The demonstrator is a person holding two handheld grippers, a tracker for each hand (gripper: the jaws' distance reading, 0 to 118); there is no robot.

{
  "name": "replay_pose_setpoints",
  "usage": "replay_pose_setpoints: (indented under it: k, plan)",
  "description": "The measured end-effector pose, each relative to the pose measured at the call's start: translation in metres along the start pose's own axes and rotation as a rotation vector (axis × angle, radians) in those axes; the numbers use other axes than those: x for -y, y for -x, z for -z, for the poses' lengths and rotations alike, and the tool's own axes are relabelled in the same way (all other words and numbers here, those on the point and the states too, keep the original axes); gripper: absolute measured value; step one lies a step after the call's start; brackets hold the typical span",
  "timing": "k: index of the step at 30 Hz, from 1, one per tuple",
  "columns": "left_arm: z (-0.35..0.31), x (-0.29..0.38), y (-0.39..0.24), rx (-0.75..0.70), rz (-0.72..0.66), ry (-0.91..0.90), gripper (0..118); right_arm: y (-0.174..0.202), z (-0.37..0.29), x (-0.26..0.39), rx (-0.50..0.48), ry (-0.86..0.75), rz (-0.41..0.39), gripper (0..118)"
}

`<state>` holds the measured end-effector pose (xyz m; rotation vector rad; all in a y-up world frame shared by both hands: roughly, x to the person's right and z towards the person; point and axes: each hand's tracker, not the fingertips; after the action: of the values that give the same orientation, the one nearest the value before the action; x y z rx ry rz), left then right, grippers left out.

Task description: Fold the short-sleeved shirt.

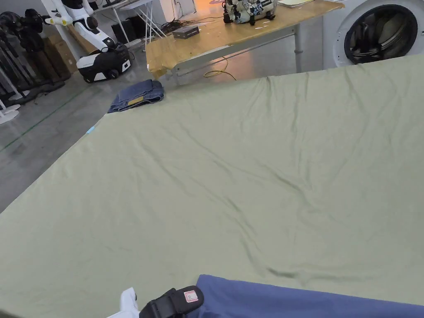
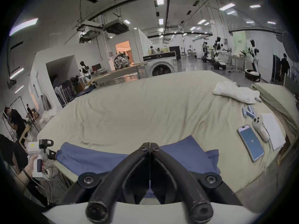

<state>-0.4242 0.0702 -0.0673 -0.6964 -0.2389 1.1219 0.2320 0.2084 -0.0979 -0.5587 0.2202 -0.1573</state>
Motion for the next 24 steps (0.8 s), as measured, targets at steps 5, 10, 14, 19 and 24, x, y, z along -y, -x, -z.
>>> replay_pose_setpoints:
  k: [5,10,14,19,24]
  plan:
    - [0.028,-0.006,-0.016,0.067,-0.043,0.025,93,-0.002,-0.001,0.001,-0.005,-0.005,0.034,0]
    - [0.038,-0.002,-0.021,-0.058,0.029,0.097,4,-0.001,-0.002,0.006,-0.006,0.015,0.024,0]
    - [0.014,0.000,-0.042,-0.044,-0.008,-0.048,3,-0.005,-0.005,0.010,0.007,0.030,0.035,0]
    - [-0.039,-0.028,-0.081,-0.074,0.113,-0.144,3,-0.010,-0.006,0.011,0.015,0.034,0.048,0]
    - [-0.079,-0.055,-0.138,-0.095,0.328,-0.140,3,-0.015,-0.004,0.013,-0.008,0.023,0.101,0]
